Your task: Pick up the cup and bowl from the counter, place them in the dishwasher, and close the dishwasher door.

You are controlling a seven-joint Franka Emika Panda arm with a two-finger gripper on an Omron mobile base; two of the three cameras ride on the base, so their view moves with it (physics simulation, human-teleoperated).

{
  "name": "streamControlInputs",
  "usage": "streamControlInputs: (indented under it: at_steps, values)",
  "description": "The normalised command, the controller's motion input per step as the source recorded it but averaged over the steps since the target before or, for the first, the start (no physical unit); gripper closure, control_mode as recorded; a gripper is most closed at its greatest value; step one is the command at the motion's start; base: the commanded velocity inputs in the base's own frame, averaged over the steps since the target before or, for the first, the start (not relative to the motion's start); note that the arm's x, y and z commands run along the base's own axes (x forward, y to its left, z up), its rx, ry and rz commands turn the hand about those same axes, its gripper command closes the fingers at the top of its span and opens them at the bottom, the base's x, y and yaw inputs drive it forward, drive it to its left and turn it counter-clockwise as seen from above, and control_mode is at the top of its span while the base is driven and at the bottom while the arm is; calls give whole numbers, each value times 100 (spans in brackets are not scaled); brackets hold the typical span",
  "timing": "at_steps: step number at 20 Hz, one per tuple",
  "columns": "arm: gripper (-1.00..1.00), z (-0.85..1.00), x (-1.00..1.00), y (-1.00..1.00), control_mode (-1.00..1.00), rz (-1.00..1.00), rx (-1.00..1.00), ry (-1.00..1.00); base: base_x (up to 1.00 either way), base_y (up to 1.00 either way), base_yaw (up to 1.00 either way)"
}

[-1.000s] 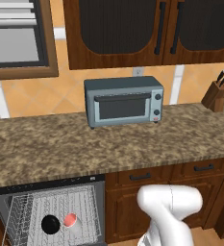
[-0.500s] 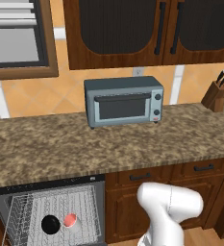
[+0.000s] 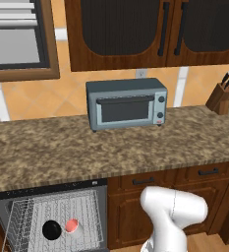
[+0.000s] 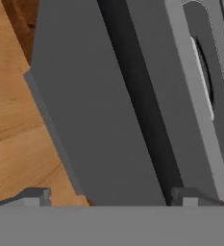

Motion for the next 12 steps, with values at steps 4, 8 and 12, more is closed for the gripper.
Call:
streamControlInputs:
  at_steps: [4, 8, 12]
  values:
    - [-100, -66, 86, 3, -100, 15, -11, -22, 0, 0, 0]
    - [-100, -59, 94, 0, -100, 19, -8, -20, 0, 0, 0]
    - [-100, -47, 98, -5, -100, 20, -6, -22, 0, 0, 0]
